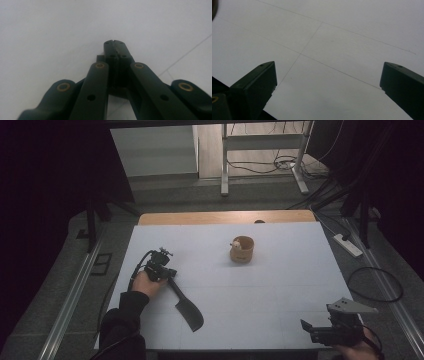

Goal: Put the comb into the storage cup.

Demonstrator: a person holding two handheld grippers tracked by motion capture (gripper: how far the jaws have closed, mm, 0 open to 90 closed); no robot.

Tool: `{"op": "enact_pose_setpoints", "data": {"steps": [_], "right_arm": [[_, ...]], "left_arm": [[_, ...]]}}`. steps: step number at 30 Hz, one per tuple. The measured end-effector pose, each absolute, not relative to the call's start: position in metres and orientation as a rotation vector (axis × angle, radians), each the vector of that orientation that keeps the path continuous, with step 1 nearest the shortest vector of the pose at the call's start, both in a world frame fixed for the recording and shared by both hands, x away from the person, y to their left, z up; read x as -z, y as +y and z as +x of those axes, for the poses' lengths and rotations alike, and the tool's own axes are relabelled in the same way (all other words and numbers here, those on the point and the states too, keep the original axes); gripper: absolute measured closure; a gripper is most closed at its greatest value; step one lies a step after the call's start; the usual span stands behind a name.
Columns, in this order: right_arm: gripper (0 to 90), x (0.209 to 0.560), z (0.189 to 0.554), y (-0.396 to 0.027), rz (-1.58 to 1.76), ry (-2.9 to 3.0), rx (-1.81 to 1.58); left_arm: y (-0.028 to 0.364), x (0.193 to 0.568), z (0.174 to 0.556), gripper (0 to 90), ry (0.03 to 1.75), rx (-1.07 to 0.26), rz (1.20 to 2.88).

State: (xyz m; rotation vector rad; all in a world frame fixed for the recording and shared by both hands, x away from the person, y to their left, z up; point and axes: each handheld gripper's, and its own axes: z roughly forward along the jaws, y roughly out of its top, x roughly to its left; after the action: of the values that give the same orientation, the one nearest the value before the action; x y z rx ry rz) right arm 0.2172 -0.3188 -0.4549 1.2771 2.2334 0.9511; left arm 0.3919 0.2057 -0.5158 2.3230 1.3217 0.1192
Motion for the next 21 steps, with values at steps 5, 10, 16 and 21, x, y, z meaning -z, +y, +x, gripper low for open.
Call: {"op": "enact_pose_setpoints", "data": {"steps": [5,10,16,21], "right_arm": [[1.0,0.455,0.217,-0.319,1.278,2.232,-0.951],[1.1,0.455,0.217,-0.319,1.281,2.23,-0.947],[1.1,0.455,0.217,-0.319,1.28,2.229,-0.946],[1.2,0.455,0.217,-0.319,1.28,2.228,-0.947]], "left_arm": [[0.215,0.515,0.382,88.8,1.323,-0.12,2.347],[0.22,0.516,0.374,88.8,1.328,-0.122,2.375],[0.227,0.513,0.36,88.8,1.334,-0.131,2.383],[0.233,0.512,0.346,88.8,1.343,-0.119,2.394]]}}
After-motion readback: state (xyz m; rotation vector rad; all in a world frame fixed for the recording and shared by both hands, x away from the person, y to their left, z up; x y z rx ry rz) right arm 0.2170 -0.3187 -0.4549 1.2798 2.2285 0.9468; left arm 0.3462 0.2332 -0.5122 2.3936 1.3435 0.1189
